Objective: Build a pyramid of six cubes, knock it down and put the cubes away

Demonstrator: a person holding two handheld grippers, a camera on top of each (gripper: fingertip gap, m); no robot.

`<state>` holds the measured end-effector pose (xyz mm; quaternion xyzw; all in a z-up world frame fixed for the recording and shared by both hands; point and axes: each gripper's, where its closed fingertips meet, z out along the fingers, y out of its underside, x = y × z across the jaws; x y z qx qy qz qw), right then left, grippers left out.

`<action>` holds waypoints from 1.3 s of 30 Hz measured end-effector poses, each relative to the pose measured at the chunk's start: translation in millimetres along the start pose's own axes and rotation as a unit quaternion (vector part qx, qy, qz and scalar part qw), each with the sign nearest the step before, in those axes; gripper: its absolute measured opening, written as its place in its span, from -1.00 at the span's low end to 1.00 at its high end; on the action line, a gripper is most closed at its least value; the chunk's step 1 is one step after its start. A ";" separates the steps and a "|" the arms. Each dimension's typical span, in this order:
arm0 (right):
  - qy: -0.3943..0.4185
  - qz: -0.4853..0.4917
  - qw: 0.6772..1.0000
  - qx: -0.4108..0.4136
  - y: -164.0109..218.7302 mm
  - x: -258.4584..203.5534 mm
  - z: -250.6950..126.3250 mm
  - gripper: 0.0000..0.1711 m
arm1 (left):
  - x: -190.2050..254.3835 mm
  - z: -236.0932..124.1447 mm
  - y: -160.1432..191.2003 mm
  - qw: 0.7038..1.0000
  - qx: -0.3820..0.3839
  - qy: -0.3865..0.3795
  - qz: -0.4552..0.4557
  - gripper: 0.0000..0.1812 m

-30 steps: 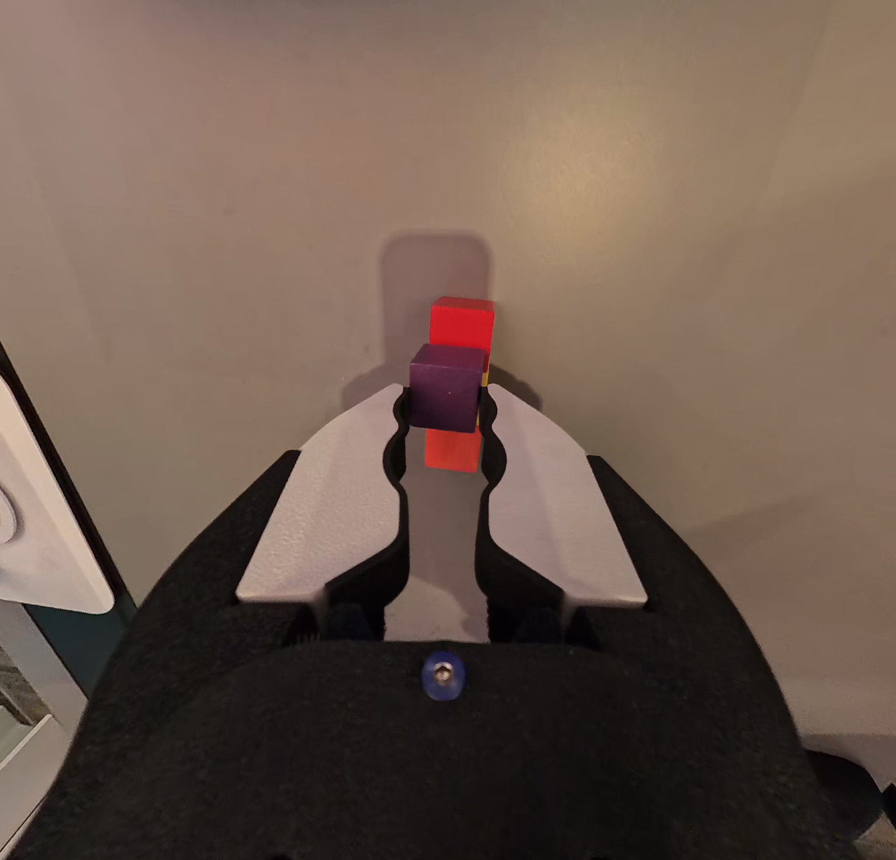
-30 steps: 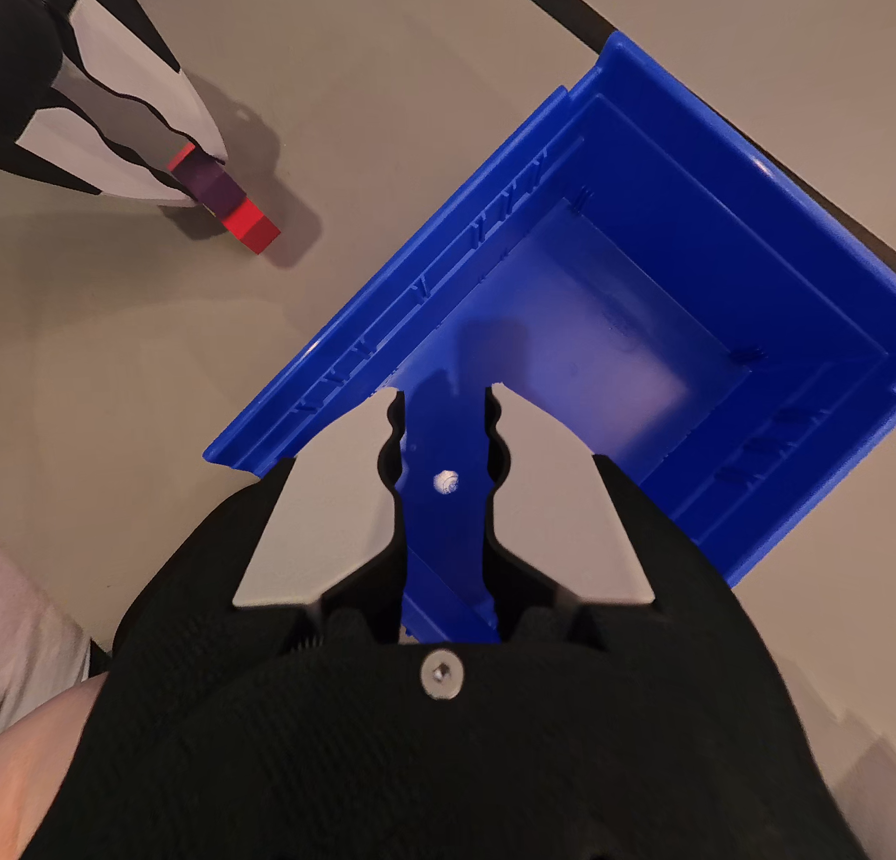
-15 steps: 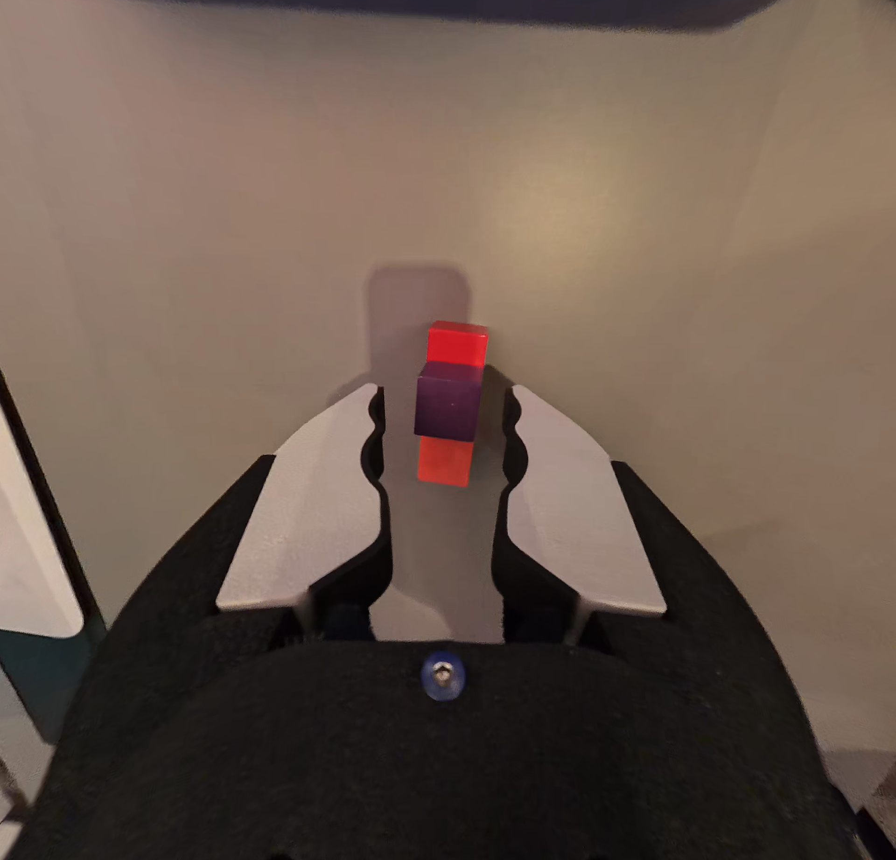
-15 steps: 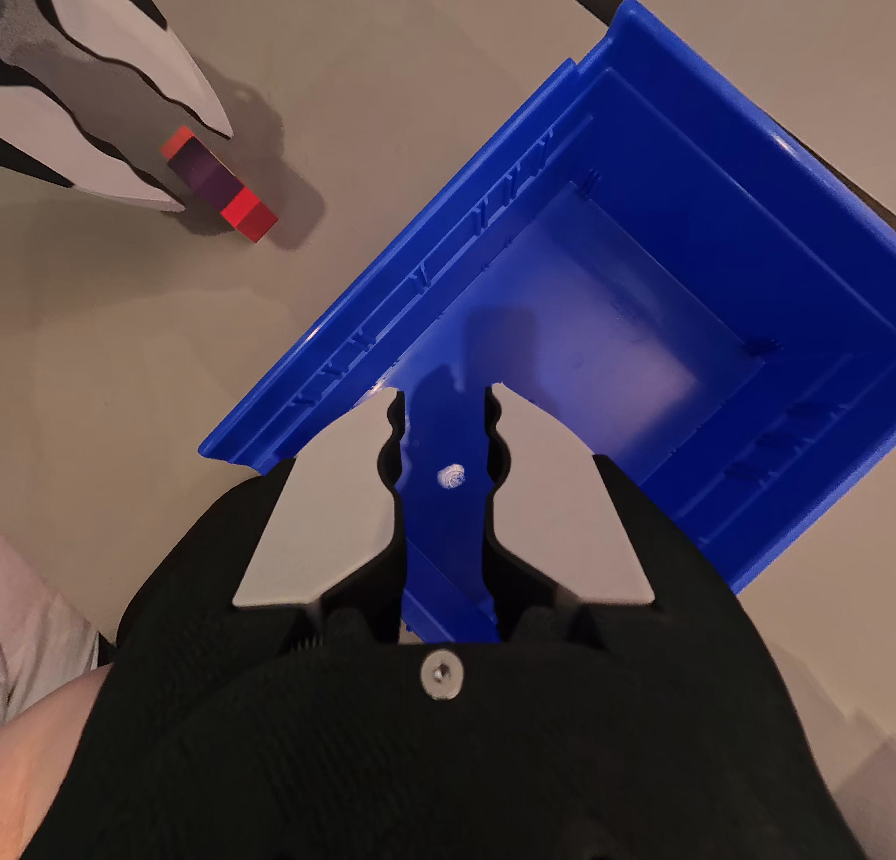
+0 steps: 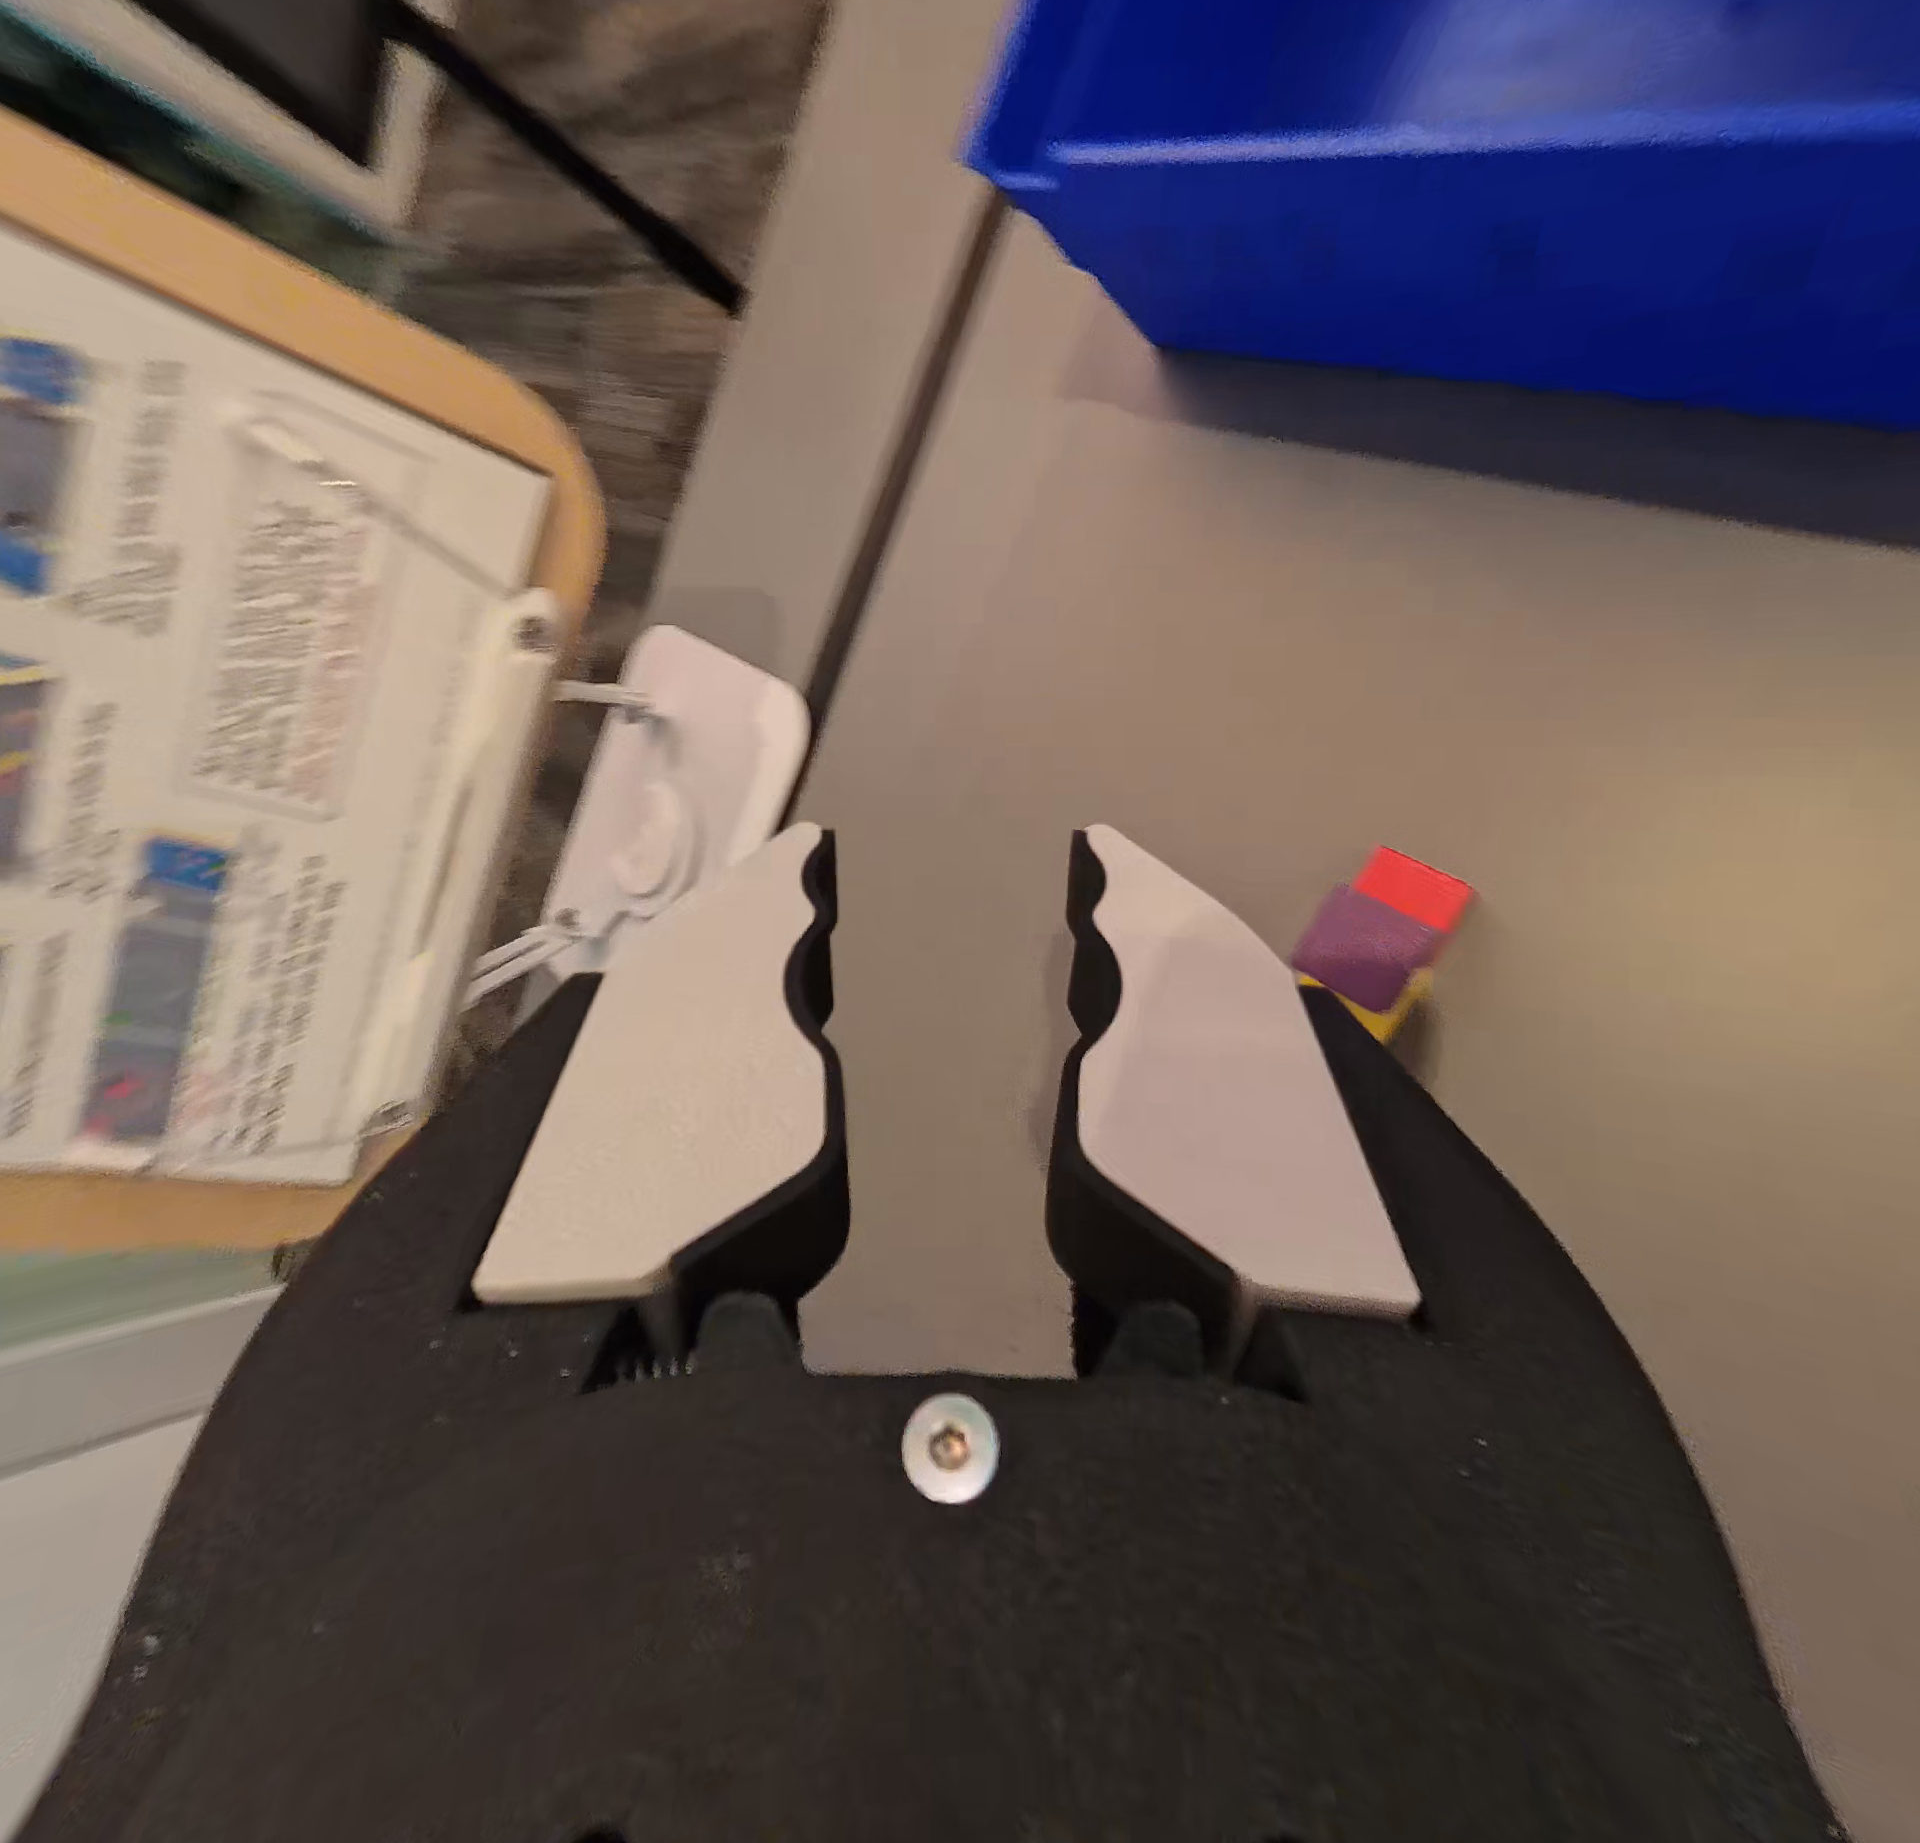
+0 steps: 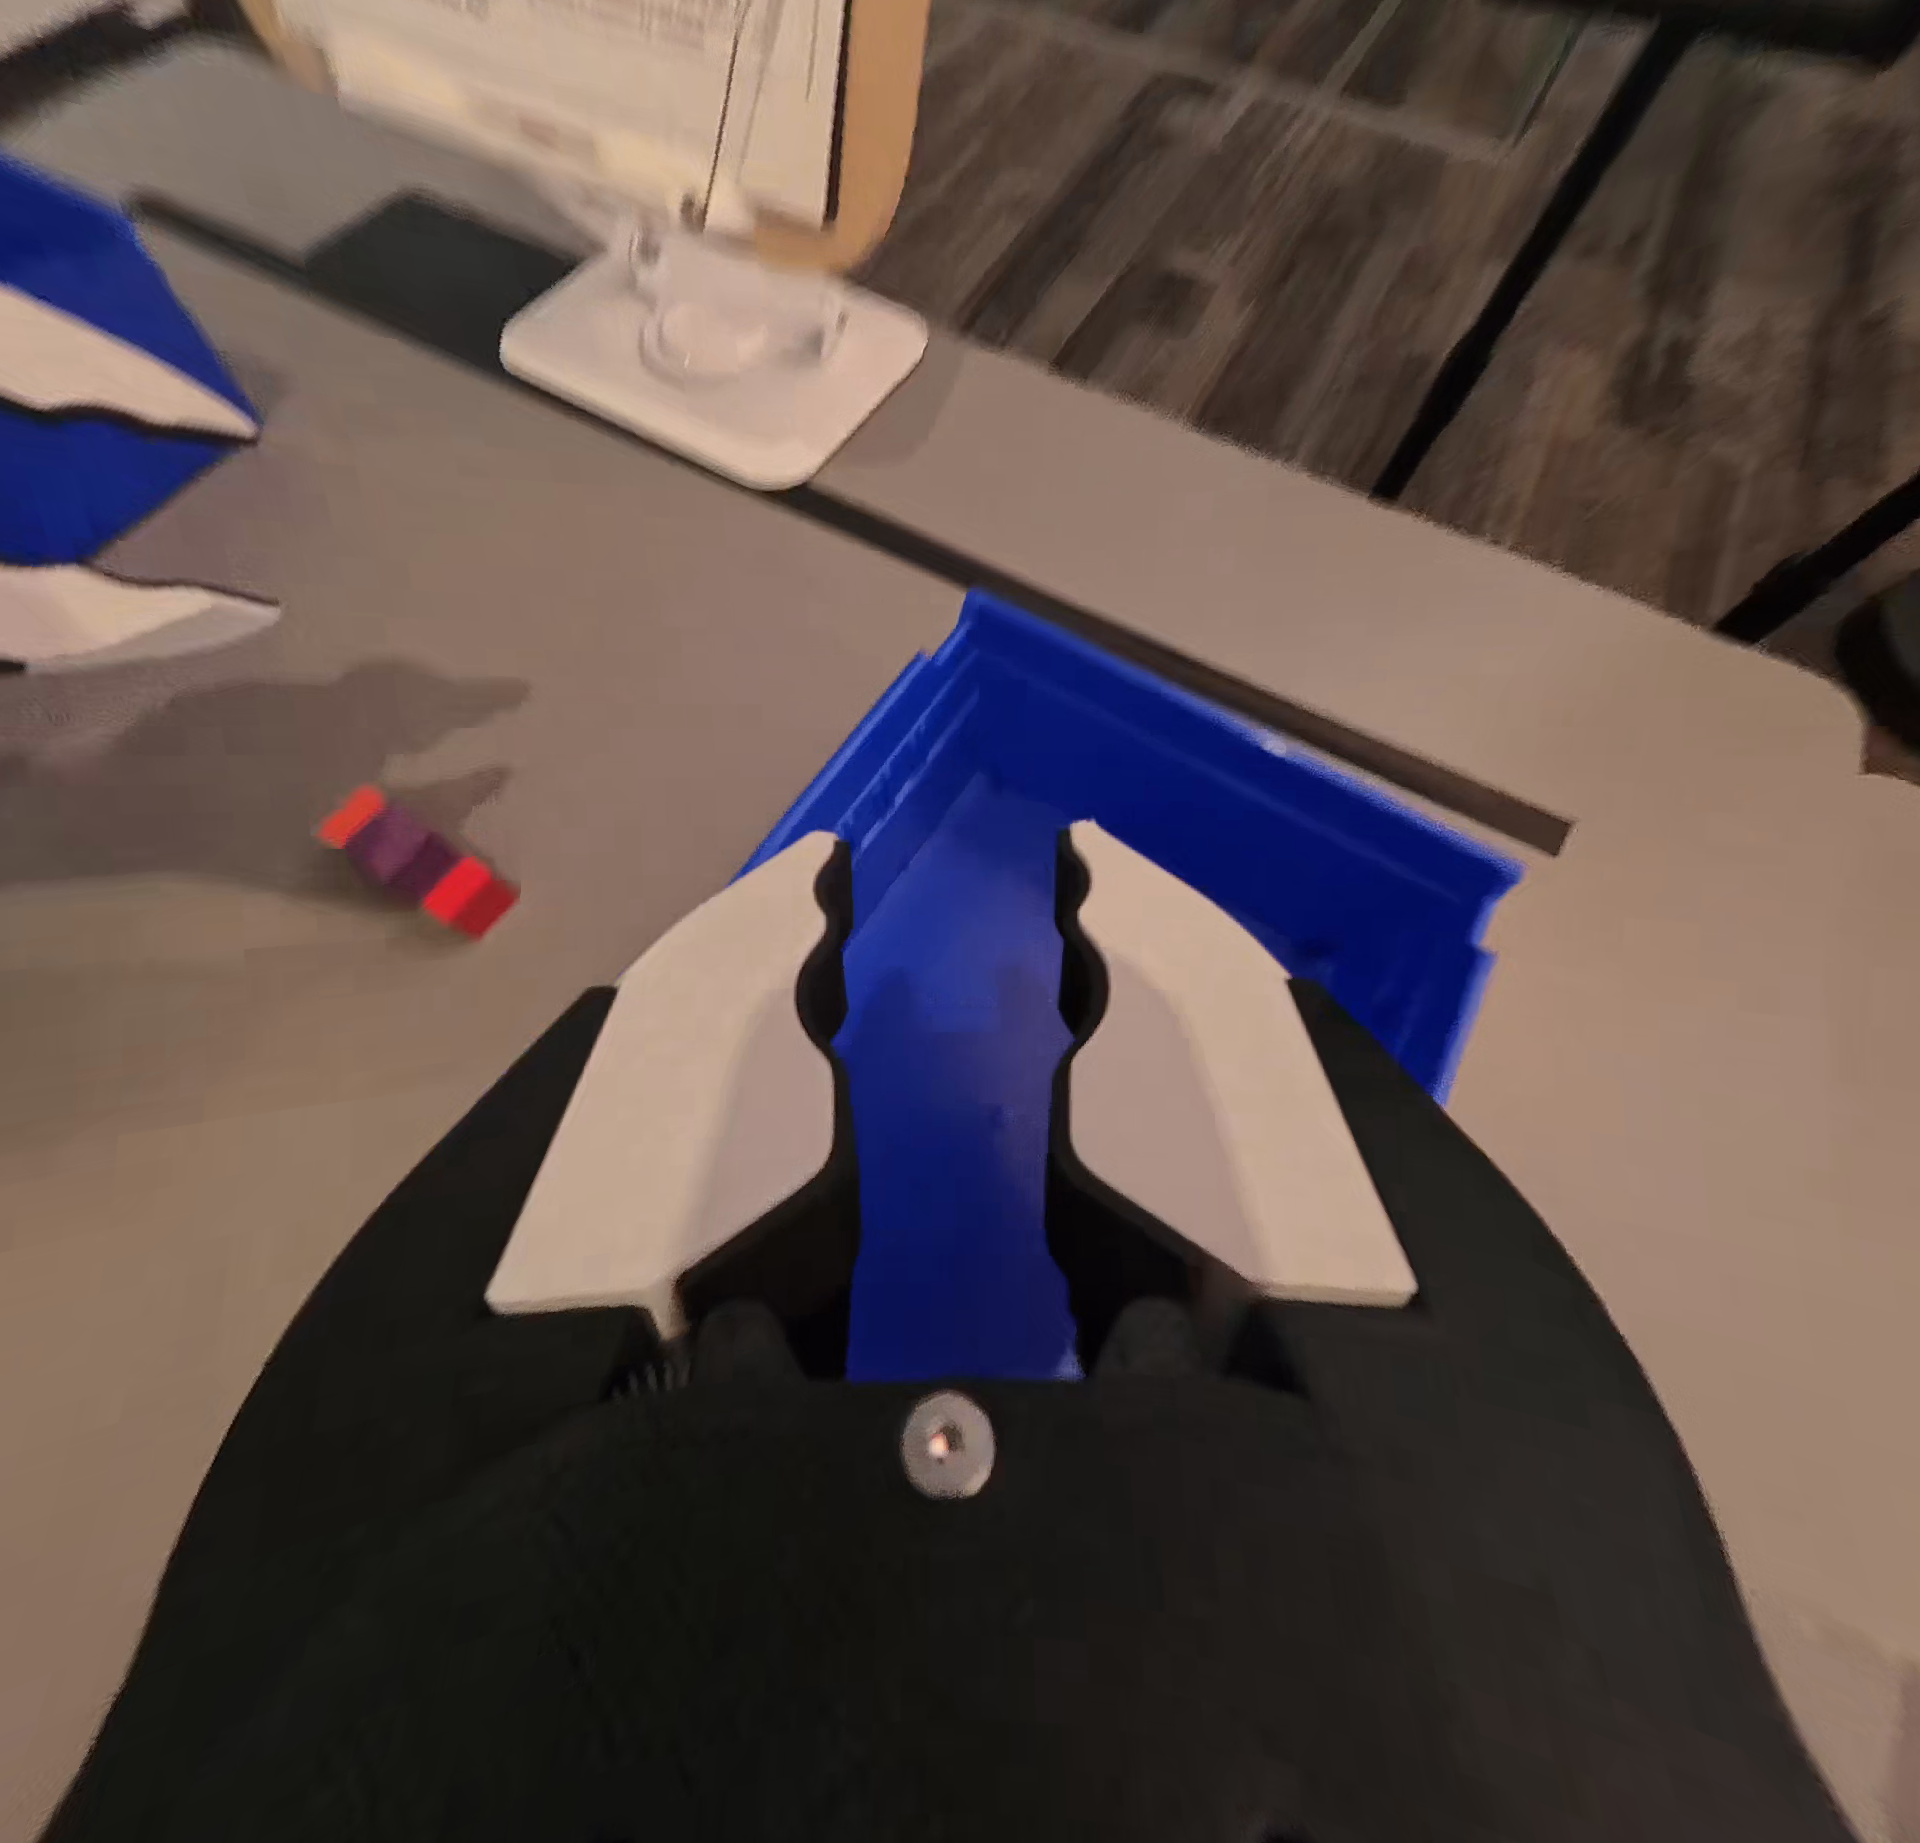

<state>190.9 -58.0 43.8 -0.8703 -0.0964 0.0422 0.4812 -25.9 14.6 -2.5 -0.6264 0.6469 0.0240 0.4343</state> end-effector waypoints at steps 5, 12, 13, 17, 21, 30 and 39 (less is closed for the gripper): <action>0.065 0.028 0.994 0.086 -30.0 14.8 -10.2 -0.37 | -43.9 -29.9 -7.8 0.992 0.037 -0.110 -0.052 -0.55; 0.189 0.019 0.974 0.126 -43.6 35.0 -11.9 -0.21 | -70.0 -52.5 -6.7 0.980 0.063 -0.164 -0.093 -0.56; 0.207 0.014 0.968 0.141 -48.0 36.0 -13.8 -0.21 | -73.0 -54.8 -6.3 0.978 0.067 -0.171 -0.096 -0.56; 0.274 -0.007 0.943 0.191 -62.9 34.2 -22.0 -0.21 | -82.2 -61.4 -4.2 0.973 0.076 -0.186 -0.110 -0.56; 0.343 -0.033 0.913 0.219 -72.7 30.0 -31.4 -0.19 | -88.8 -66.7 -1.9 0.970 0.079 -0.195 -0.119 -0.56; 0.368 -0.047 0.904 0.212 -76.2 18.6 -26.4 -0.20 | -97.1 -74.6 4.2 0.967 0.078 -0.211 -0.120 -0.57; 0.371 0.008 0.901 0.225 -67.5 35.9 -40.3 -0.20 | -111.8 -86.7 29.7 0.966 0.056 -0.222 -0.118 -0.57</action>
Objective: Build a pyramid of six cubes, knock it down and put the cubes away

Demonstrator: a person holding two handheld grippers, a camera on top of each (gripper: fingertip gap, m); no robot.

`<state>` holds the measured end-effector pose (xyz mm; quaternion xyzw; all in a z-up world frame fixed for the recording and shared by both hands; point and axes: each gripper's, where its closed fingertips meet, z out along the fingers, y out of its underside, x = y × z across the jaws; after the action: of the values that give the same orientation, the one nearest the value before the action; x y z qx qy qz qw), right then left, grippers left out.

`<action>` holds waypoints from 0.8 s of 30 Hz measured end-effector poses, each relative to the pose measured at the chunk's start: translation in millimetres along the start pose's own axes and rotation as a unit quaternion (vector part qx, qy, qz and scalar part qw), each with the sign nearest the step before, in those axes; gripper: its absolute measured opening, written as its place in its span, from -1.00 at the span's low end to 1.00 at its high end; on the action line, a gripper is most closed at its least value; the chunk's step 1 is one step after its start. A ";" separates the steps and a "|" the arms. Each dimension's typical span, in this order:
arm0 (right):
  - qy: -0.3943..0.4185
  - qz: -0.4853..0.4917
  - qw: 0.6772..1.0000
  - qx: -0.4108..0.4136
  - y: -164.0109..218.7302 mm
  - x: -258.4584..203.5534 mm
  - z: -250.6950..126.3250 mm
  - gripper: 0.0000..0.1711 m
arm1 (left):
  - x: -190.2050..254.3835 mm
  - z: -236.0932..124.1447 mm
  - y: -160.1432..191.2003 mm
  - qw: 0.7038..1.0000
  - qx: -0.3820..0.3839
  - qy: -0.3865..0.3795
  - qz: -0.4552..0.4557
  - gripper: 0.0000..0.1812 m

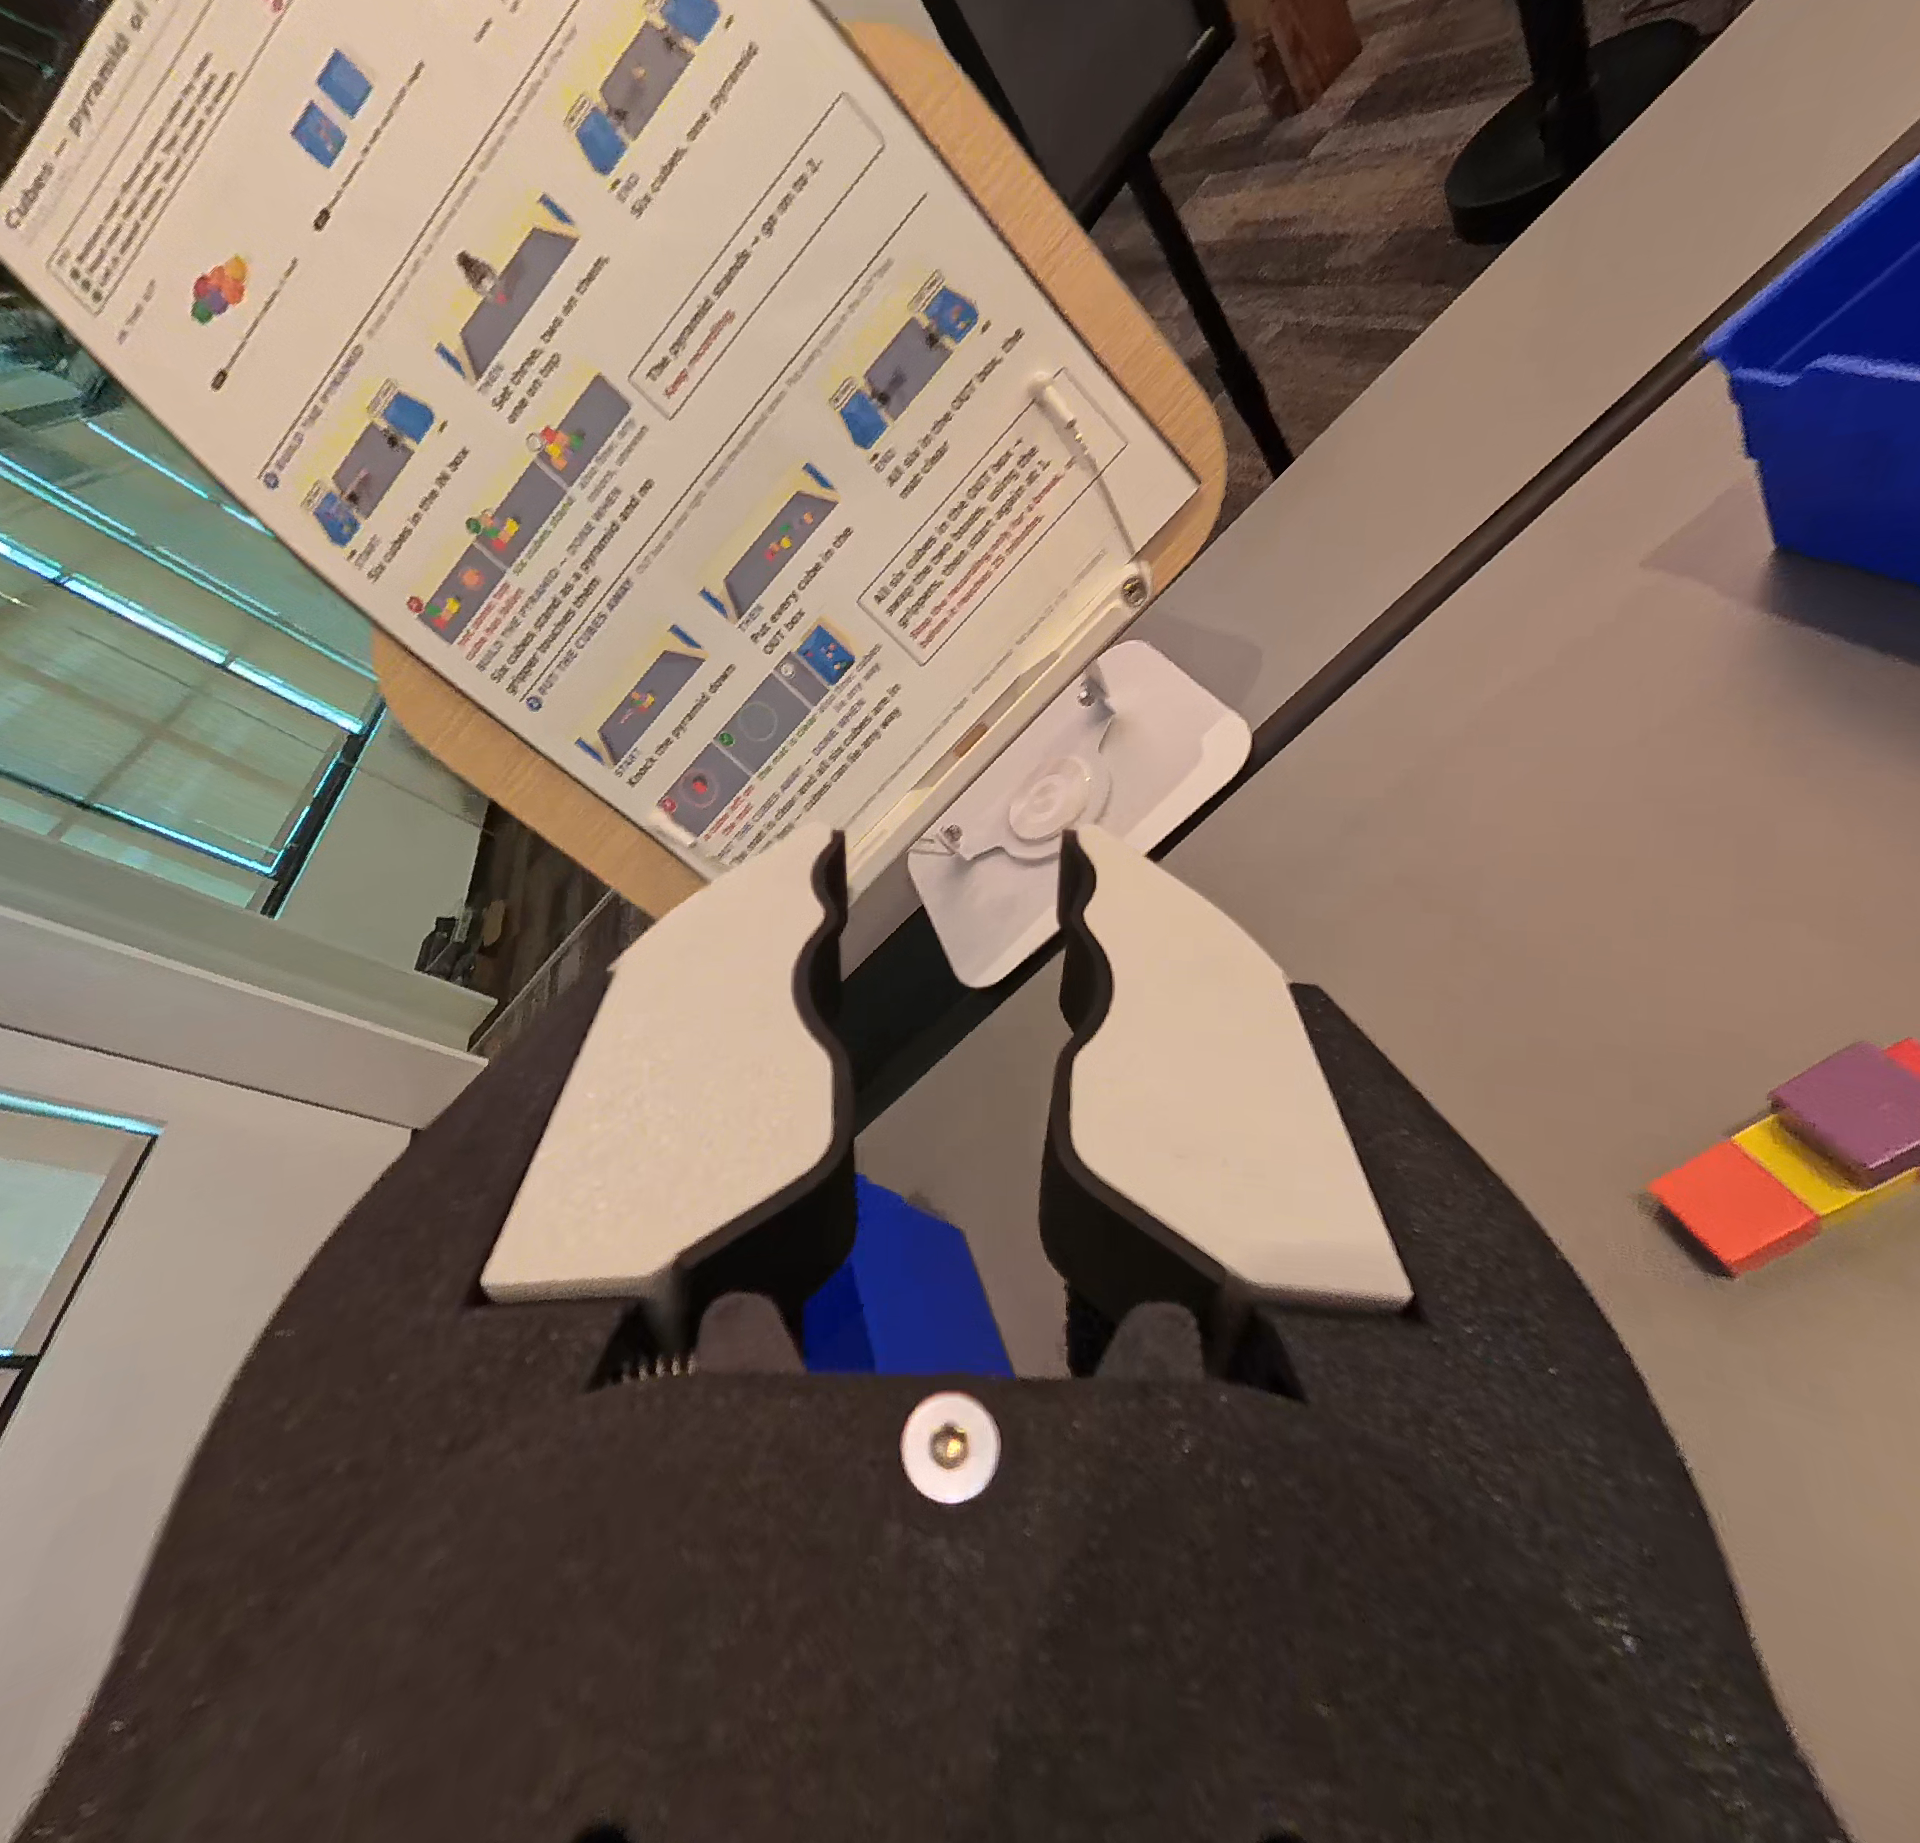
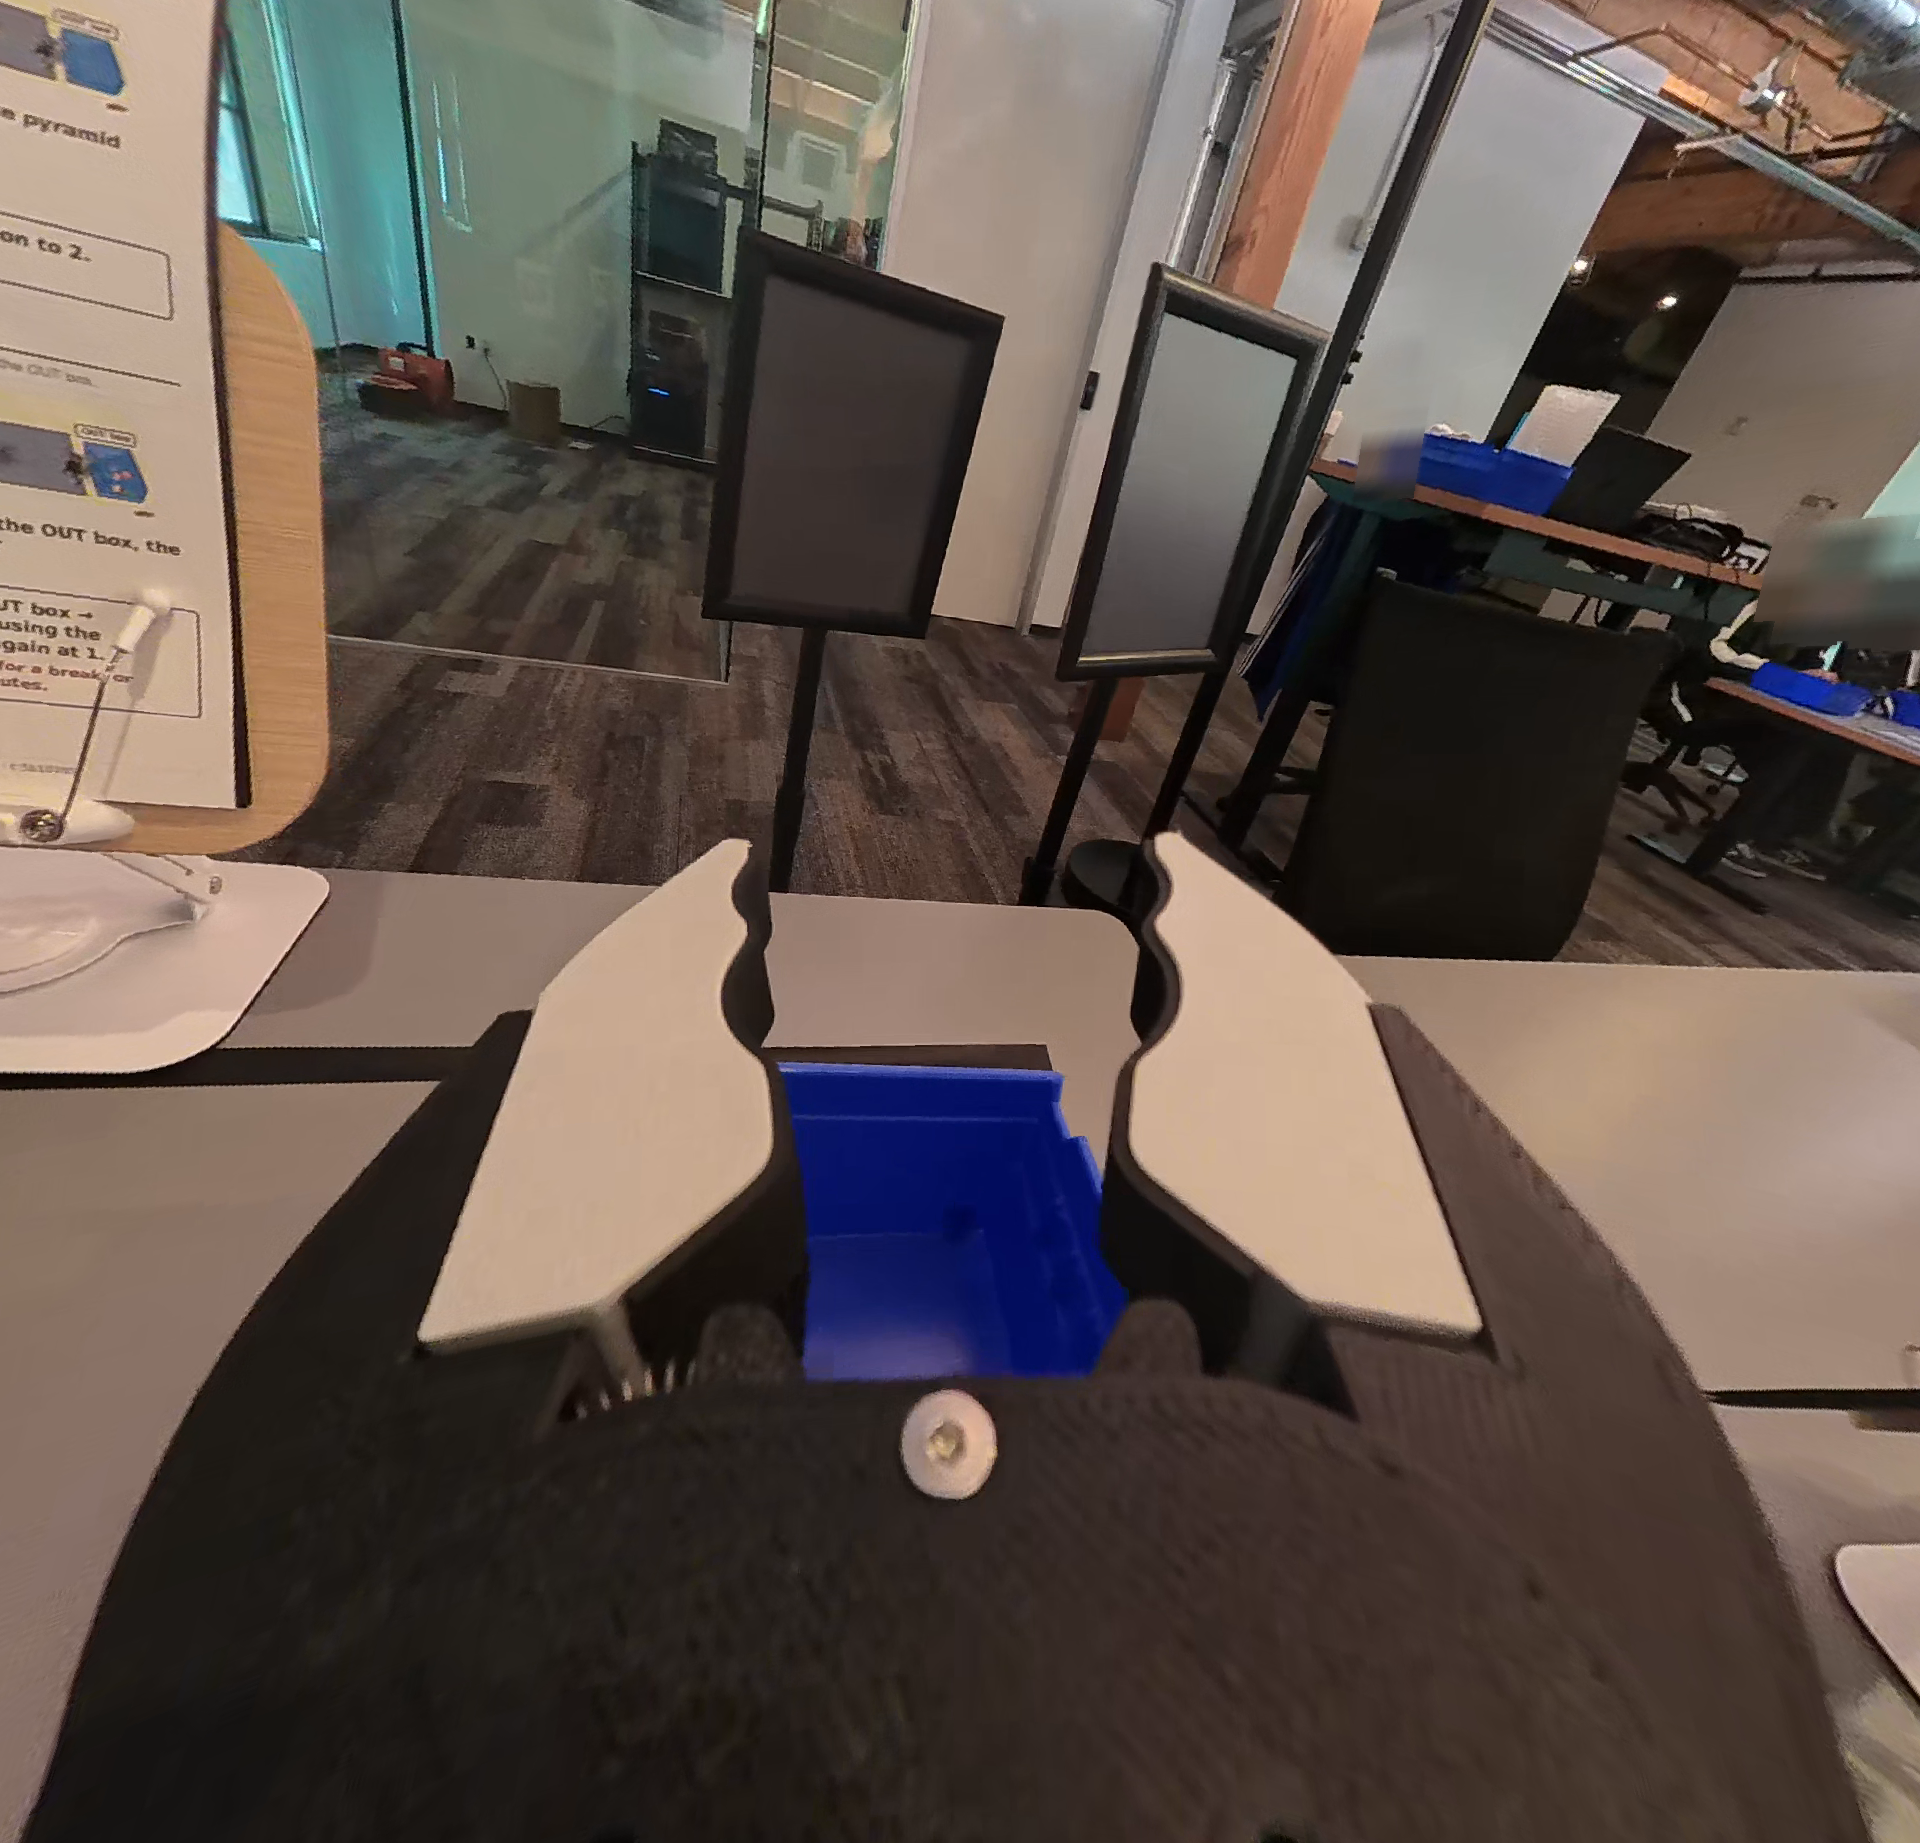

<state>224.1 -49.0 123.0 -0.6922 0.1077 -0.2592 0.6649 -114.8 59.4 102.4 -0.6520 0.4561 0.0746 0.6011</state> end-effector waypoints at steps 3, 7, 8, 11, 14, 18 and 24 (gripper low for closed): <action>0.001 0.013 1.000 -0.004 2.4 7.3 0.7 -0.20 | -16.8 -2.8 20.2 1.000 -0.023 -0.006 -0.006 -0.57; 0.003 0.023 1.000 -0.010 5.7 13.7 1.9 -0.20 | -46.0 -7.2 52.5 0.998 -0.056 -0.025 -0.018 -0.57; 0.003 0.025 1.000 -0.013 6.6 14.6 2.2 -0.20 | -53.8 -8.5 60.6 0.997 -0.063 -0.032 -0.021 -0.57; 0.004 0.026 1.000 -0.016 8.2 16.3 2.7 -0.20 | -77.3 -14.0 83.6 0.995 -0.083 -0.054 -0.030 -0.56; 0.004 0.026 0.999 -0.020 9.9 17.0 3.2 -0.20 | -98.5 -20.9 102.6 0.992 -0.095 -0.070 -0.052 -0.56; 0.001 0.026 0.999 -0.028 13.3 16.5 4.3 -0.20 | -124.3 -30.2 122.6 0.988 -0.108 -0.090 -0.068 -0.56; -0.009 0.032 0.998 -0.048 21.4 17.7 7.0 -0.20 | -166.4 -46.8 155.6 0.981 -0.138 -0.105 -0.089 -0.56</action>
<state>246.7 -53.6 106.0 -0.7216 0.1363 -0.2259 0.6400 -337.7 125.1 110.8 -0.7553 0.3161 0.1510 0.5539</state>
